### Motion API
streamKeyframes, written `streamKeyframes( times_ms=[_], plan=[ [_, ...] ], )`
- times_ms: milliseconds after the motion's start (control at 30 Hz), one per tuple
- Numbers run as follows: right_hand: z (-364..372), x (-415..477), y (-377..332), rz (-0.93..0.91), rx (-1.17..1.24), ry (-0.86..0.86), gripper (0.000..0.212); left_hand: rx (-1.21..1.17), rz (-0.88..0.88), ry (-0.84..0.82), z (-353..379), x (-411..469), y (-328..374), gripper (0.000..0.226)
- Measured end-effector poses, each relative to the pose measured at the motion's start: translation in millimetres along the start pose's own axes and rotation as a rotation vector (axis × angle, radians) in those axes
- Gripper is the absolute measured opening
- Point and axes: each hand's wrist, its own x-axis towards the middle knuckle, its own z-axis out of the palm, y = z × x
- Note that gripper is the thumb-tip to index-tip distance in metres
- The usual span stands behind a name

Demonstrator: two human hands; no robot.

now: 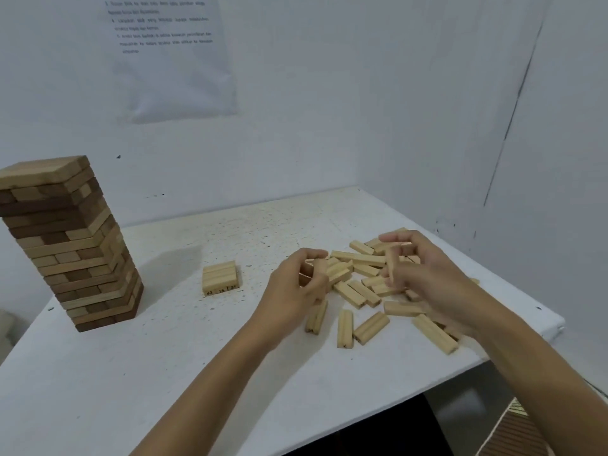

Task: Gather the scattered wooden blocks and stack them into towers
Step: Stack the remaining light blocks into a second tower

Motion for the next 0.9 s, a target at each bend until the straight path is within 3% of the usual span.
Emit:
streamKeyframes(
  times_ms=[133,300,500,633,767,900],
  plan=[
    [-23.0,13.7,0.1,0.047,0.009,-0.09,0.045,-0.119,-0.045,-0.053,10.5,11.3,8.5,0.026],
    [-31.4,26.6,10.5,-0.076,-0.563,-0.194,0.018,-0.119,-0.031,-0.109,23.4,19.4,11.1,0.03],
    [-19.7,46.2,15.8,-0.189,-0.907,-0.347,0.035,-0.069,-0.033,-0.098,25.2,20.9,7.5,0.033],
    [-18.5,50.8,16.0,-0.2,-0.882,-0.351,0.03,-0.064,-0.03,-0.116,18.8,17.4,6.5,0.032],
    [-17.5,46.2,15.3,-0.258,-0.667,-0.3,0.018,-0.092,-0.03,-0.116,9.1,11.0,7.9,0.03],
    [-6.0,45.2,14.3,-0.313,-0.535,-0.125,0.013,-0.074,-0.014,-0.122,-6.4,2.9,5.6,0.03]
  ],
)
